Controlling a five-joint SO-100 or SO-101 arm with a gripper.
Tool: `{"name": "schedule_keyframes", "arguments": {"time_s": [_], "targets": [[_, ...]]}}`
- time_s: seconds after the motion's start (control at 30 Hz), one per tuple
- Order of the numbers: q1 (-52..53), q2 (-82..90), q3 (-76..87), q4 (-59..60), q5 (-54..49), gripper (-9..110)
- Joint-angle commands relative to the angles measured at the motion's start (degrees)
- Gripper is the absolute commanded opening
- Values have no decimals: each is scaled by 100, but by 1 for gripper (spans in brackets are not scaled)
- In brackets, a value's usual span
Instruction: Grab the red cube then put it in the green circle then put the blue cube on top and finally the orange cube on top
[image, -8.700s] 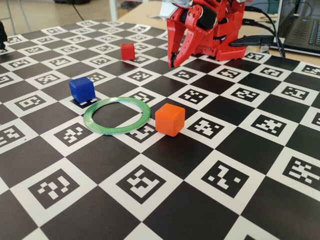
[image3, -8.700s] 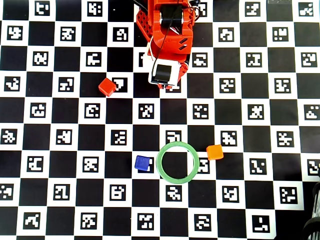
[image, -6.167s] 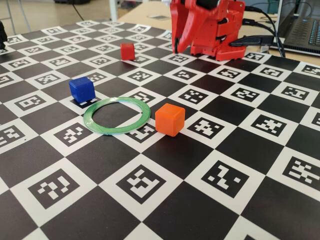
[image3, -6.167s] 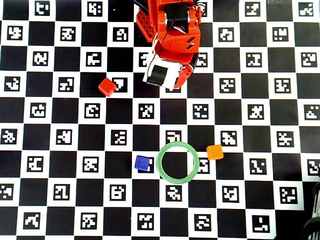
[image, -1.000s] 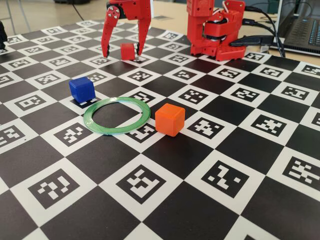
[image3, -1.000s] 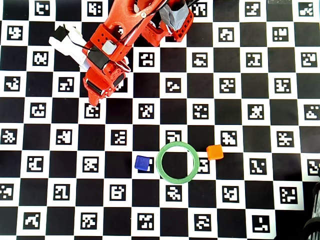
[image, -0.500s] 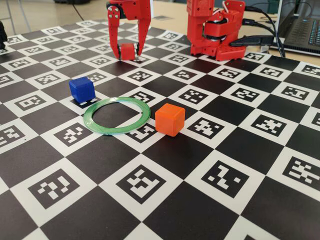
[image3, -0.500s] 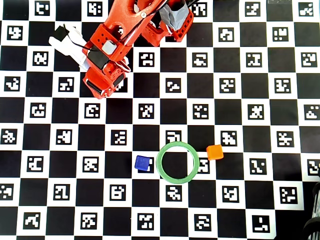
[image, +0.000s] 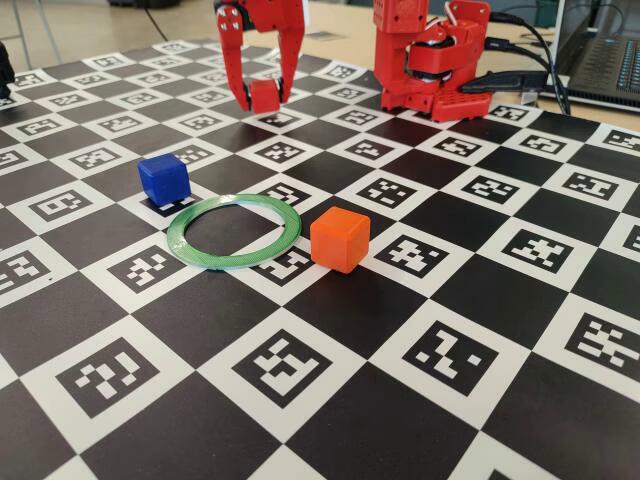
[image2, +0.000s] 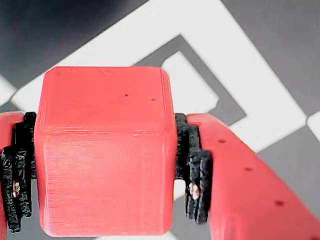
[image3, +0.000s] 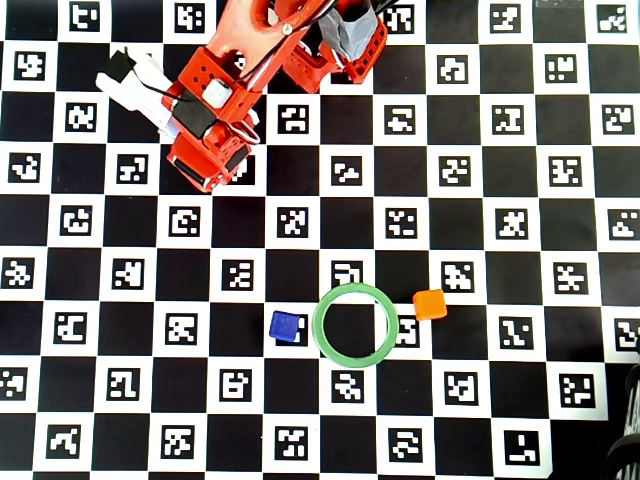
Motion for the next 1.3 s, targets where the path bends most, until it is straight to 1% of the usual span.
{"name": "schedule_keyframes", "arguments": {"time_s": [0.0, 0.1, 0.2, 0.33, 0.43, 0.57, 0.67, 0.93, 1.07, 1.27], "targets": [[-325, 264, -1934, 1072, -185, 4], [-905, 141, -2988, 1811, -272, 4], [-1819, 141, -3524, 2197, -272, 5], [-3243, -88, -3876, 2435, 53, 5], [-4175, -624, -4342, 2558, 404, 4], [-5019, -1424, -5063, 2496, 756, 4], [-5282, -2004, -5581, 2426, 914, 5], [-5282, -3085, -6627, 2399, 1081, 5], [-5291, -3349, -6926, 2399, 1178, 5], [-5203, -3498, -6961, 2197, 1318, 5]]}}
